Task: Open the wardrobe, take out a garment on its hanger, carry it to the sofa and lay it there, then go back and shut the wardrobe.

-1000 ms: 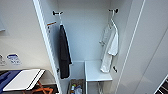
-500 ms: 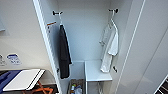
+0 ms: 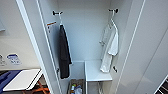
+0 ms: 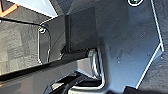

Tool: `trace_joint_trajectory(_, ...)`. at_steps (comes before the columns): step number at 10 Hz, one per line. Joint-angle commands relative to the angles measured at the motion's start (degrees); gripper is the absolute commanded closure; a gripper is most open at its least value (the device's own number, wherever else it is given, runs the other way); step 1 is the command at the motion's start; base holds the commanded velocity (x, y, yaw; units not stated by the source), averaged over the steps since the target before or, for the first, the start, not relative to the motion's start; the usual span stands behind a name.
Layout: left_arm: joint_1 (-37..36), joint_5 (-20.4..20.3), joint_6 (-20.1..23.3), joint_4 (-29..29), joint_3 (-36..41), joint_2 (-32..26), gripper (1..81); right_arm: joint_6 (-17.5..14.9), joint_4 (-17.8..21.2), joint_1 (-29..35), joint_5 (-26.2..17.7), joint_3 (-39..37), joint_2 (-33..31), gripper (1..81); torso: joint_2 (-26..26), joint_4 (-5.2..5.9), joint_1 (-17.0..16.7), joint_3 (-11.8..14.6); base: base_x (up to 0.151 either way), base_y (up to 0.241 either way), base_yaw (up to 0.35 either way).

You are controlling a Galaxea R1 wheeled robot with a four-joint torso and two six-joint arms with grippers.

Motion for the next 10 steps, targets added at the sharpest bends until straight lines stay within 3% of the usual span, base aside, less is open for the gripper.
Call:
trace_joint_trajectory(1,-2.9,0.9,0.3,-0.4,-0.2,0.0,1.0,0.0,-0.2,2.7,-3.3,1.4,-0.3,1.0,0.0,0.00,0.0,0.0,0.000,0.000,0.000)
trace_joint_trajectory(2,-2.3,1.1,3.1,3.3,0.8,-0.2,1.0,0.0,-0.3,2.7,-3.3,1.7,-0.3,1.0,0.0,0.00,0.0,0.0,0.000,0.000,0.000)
trace_joint_trajectory(3,-2.1,1.8,6.6,12.0,2.9,-0.3,1.0,0.0,-0.3,2.7,-3.3,1.7,-0.3,1.0,0.0,0.00,0.0,0.0,0.000,0.000,0.000)
trace_joint_trajectory(4,-1.4,2.2,7.0,21.9,4.5,-1.6,1.0,0.0,-0.3,2.7,-3.3,1.7,-0.3,1.0,0.0,0.00,0.0,0.0,0.000,0.000,0.000)
trace_joint_trajectory(5,-0.7,3.8,7.0,28.0,6.8,-2.9,1.0,0.0,-0.3,2.9,-3.3,1.8,-0.1,1.0,0.0,0.00,0.0,0.0,0.000,0.000,0.000)
trace_joint_trajectory(6,0.6,4.2,7.0,34.8,12.8,-5.9,1.0,0.0,-0.4,3.0,-3.3,1.8,0.1,1.0,0.0,0.00,0.0,0.0,0.000,0.000,0.000)
trace_joint_trajectory(8,3.6,4.6,7.0,49.2,35.1,-16.8,1.0,-0.1,-0.5,3.1,-3.3,1.6,0.4,1.0,0.0,0.00,0.0,0.0,0.000,0.000,0.000)
trace_joint_trajectory(10,5.7,6.2,7.0,52.4,43.7,-21.7,1.0,-0.1,-0.5,3.1,-3.3,1.7,0.4,1.0,0.0,0.00,0.0,0.0,0.000,0.000,0.000)
